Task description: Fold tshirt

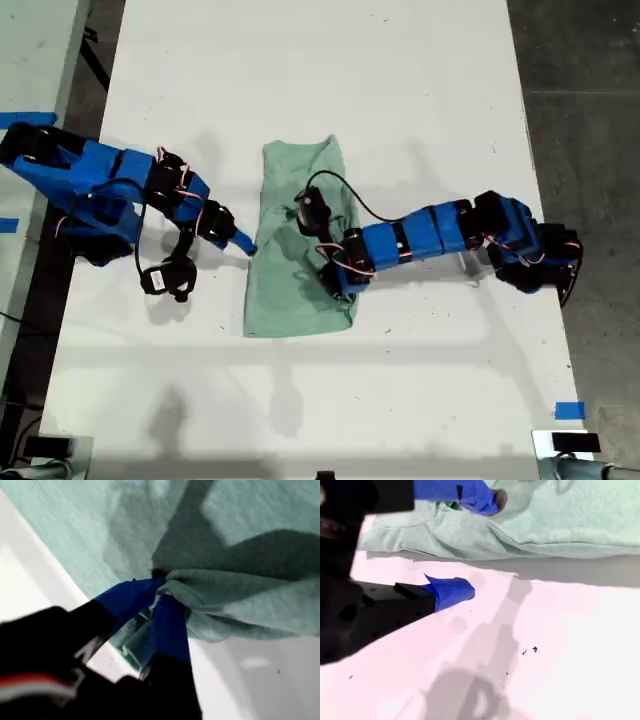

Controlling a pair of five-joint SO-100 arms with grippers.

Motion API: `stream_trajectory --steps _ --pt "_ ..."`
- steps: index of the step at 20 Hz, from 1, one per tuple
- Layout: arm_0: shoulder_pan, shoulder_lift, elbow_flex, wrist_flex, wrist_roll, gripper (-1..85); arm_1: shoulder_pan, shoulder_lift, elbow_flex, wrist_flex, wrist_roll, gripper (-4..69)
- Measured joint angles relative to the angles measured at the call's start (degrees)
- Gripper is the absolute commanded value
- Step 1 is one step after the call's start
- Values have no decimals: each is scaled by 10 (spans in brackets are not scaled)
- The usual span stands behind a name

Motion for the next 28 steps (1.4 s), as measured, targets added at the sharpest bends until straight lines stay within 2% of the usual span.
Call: stream_trajectory --steps 1,5,14,17,21,23,24,25,28 --pt "0 0 0 0 0 239 0 -5 -8 -8 -2 333" --pt "0 0 0 0 0 241 -2 6 -9 -5 -20 278" --pt "1 -2 -14 2 0 233 14 308 4 142 -70 295" --pt "22 -58 -54 -5 -4 233 33 325 13 155 -76 293" --pt "56 -139 -65 -52 -40 228 33 325 15 155 -79 293" --pt "80 -185 -65 -76 -71 181 33 325 20 155 -81 292" --pt "91 -201 -65 -96 -82 66 33 325 23 155 -81 291" --pt "98 -214 -65 -113 -91 33 33 325 29 155 -81 289" --pt "111 -228 -65 -137 -114 1 33 325 43 155 -81 285"
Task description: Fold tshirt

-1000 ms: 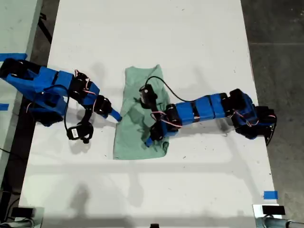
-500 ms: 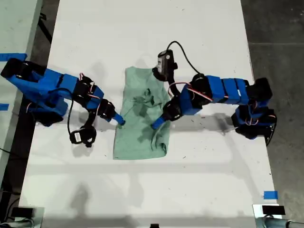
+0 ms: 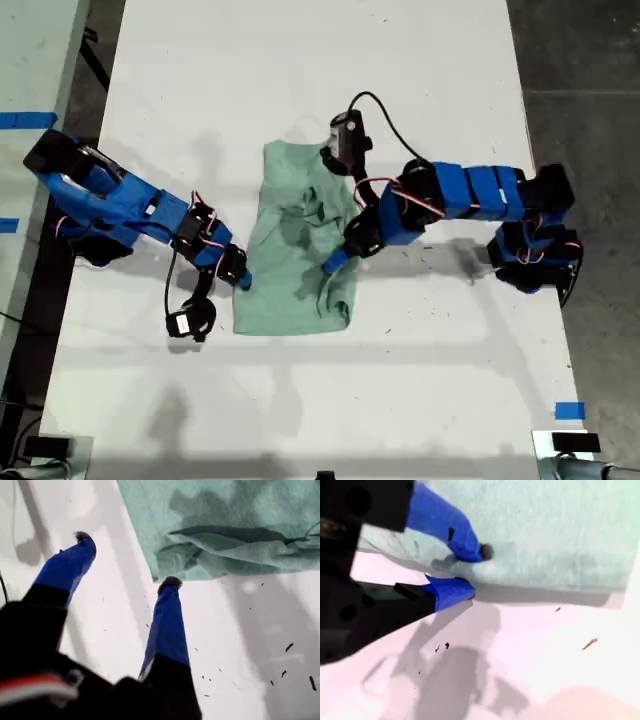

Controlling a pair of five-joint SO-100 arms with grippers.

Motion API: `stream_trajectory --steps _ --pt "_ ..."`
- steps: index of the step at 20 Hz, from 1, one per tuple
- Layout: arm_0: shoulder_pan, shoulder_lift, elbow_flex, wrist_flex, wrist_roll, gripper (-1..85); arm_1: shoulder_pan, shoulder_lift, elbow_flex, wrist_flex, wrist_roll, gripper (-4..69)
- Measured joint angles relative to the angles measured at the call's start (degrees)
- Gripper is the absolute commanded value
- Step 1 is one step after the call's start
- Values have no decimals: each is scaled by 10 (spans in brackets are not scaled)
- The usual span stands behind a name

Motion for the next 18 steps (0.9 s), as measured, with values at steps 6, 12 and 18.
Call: stream_trajectory --steps 6,12,18 --pt "-11 102 0 142 -37 1 0 0 20 -3 0 282" --pt "-50 90 -142 227 10 1 0 0 30 -9 0 283" --pt "-52 -231 -466 246 77 85 0 0 34 -9 0 282"
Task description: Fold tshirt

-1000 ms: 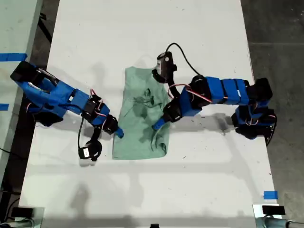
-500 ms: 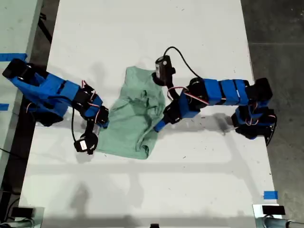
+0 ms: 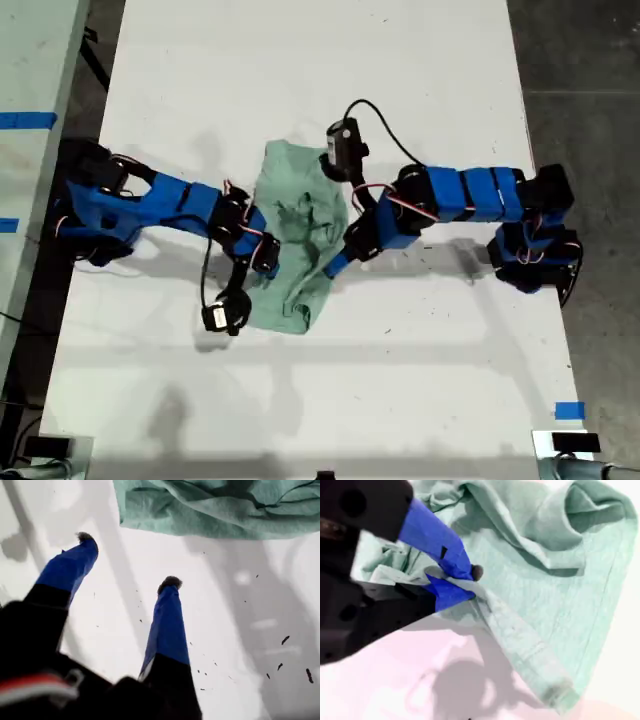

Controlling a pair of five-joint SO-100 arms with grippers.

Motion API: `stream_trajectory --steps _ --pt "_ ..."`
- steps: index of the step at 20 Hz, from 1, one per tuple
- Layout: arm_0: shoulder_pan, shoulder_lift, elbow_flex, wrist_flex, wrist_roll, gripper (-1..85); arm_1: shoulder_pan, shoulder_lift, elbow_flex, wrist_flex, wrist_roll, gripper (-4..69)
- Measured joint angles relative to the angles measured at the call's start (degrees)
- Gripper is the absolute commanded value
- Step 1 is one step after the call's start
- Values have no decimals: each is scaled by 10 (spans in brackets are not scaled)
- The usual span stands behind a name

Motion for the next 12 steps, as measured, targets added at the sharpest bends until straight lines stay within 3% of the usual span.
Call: stream_trajectory --steps 2,7,9,12 --pt "0 -84 -54 -13 11 154 0 0 7 0 0 282" --pt "-12 -135 -74 -35 17 201 -4 0 18 -14 11 279" --pt "-15 -134 -74 -4 11 203 -4 0 19 -15 13 279" --pt "-15 -77 -74 96 -4 203 -7 0 19 -16 13 276"
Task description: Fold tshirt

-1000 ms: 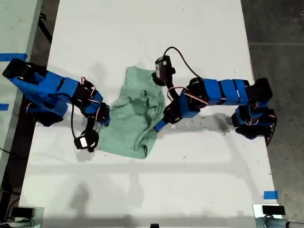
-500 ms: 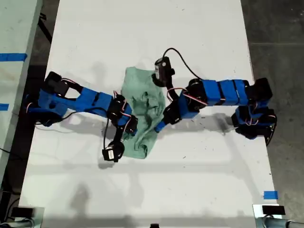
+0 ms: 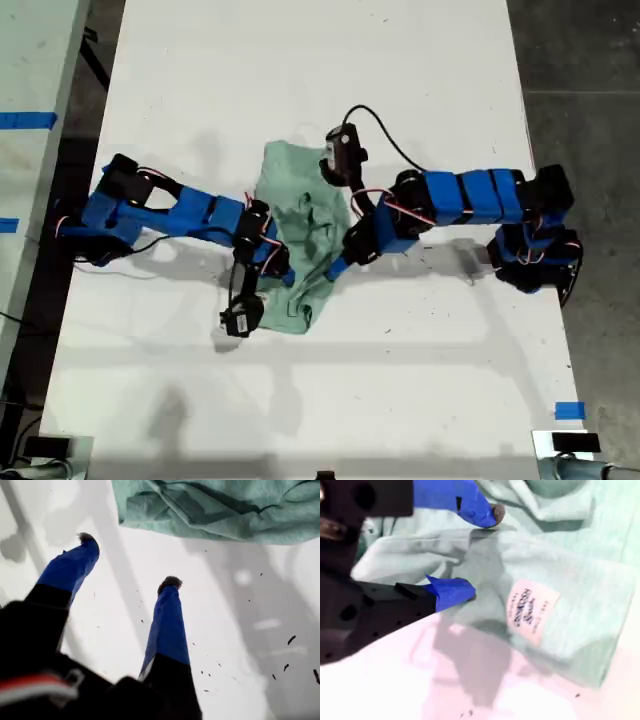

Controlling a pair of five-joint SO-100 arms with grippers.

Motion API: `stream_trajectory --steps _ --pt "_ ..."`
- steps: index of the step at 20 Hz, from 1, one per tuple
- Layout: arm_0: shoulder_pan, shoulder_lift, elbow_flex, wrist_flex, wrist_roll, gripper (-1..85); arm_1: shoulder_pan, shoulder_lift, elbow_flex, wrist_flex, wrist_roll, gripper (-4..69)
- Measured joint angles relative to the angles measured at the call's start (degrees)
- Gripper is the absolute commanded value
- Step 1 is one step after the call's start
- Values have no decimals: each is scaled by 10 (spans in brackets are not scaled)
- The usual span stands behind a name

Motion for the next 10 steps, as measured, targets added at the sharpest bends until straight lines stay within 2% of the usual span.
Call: stream_trajectory --steps 2,4,8,10 --pt "1 82 -1 64 -3 203 0 0 0 0 4 268" --pt "6 160 18 88 -3 197 -2 0 0 0 15 255" --pt "59 230 111 92 -41 212 -21 -11 -4 -21 37 272" --pt "84 261 188 42 -66 211 -34 -54 -28 -33 40 285"
